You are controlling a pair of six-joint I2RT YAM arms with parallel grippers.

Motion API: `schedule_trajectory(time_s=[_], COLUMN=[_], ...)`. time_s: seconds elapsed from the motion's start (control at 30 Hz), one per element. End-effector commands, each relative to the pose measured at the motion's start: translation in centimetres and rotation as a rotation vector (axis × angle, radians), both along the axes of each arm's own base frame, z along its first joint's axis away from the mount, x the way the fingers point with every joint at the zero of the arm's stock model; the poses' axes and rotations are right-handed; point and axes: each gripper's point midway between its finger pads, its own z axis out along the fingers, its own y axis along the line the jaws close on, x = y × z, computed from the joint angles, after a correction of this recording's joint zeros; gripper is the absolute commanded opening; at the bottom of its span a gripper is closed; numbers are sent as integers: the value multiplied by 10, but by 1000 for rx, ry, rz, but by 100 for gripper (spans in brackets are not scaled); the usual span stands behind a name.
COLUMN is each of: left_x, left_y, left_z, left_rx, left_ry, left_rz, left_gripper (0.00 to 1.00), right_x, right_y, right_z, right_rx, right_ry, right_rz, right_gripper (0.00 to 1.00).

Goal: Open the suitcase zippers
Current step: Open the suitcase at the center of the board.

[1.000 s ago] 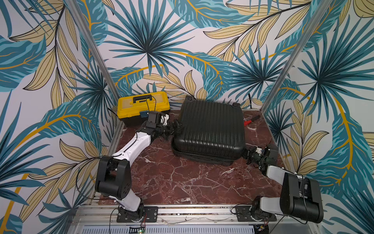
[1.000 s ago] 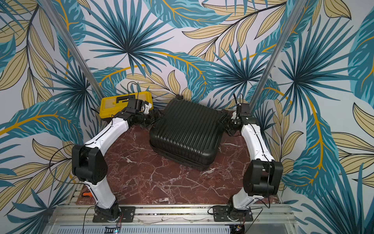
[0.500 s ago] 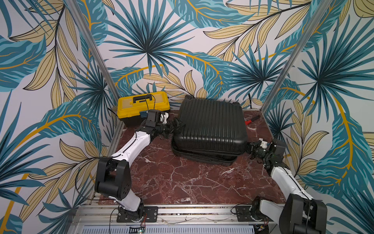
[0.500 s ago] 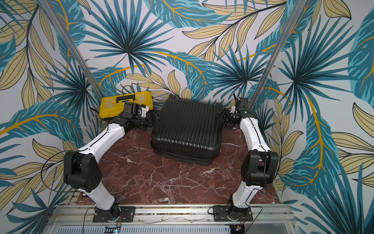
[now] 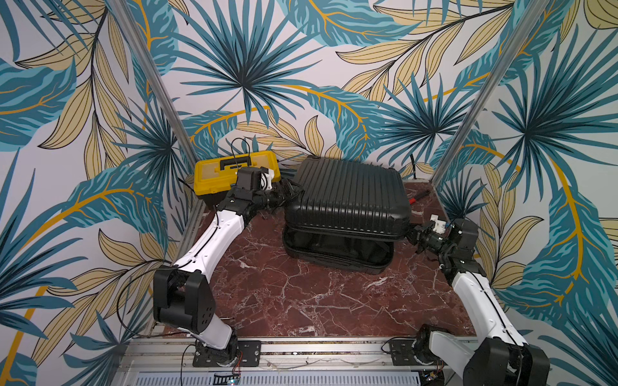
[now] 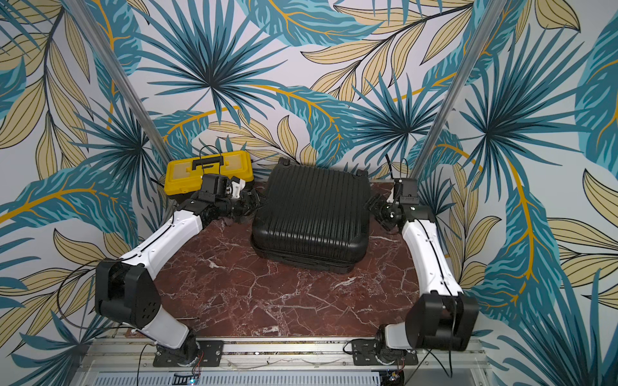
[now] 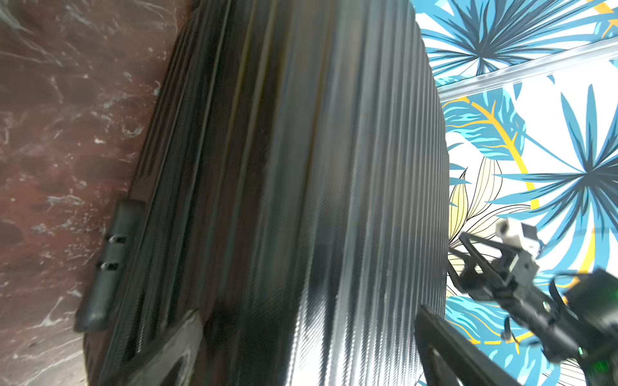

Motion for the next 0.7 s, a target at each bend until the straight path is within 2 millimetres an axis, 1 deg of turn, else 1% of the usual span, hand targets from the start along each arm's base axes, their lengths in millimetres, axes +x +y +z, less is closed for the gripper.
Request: schedule_trajectory(time_s=[0.0, 0.1, 0.2, 0.27, 0.3, 0.33, 0.37, 0.47, 0.5, 0.53, 0.57, 0.67], left_x=[-21, -24, -27, -28, -28, -28, -28, -29, -29, -28, -29, -31], left_y=[-11, 1, 7, 6, 6, 6, 6, 7, 7, 8, 7, 5], left_z=[18, 6, -8, -16, -20, -22, -23, -24, -24, -24, -25, -26], left_rx=[-37, -10, 6, 12, 12, 14, 15, 19, 20, 21, 21, 4], left_ry=[-26, -8, 18, 34, 43, 47, 48, 51, 51, 50, 52, 65], left_rz=[-51, -19, -6, -12, -13, -17, -16, -10, -9, -7, -7, -13], left_gripper=[99, 99, 99, 99, 99, 99, 99, 99, 100, 99, 99, 100], right_x=[-37, -70, -107, -129, -137, -145, -151, -161, -162, -160, -158, -151], right_y=[-12, -24, -48, -63, -65, -66, -67, -59, -54, -48, -41, -21], right_z=[17, 7, -6, -20, -28, -38, -47, -79, -89, -97, -102, -116], right_rx=[-128, -175, -214, -186, -140, -95, -54, 106, 153, 200, 248, 390], right_ry=[-11, -40, -16, 6, 11, 23, 33, 50, 57, 54, 54, 87], right_rz=[-53, -122, -235, -313, -339, -357, -369, -381, -374, -357, -337, -270], right_gripper=[77, 78, 78, 74, 72, 68, 61, 26, 13, 4, 0, 0])
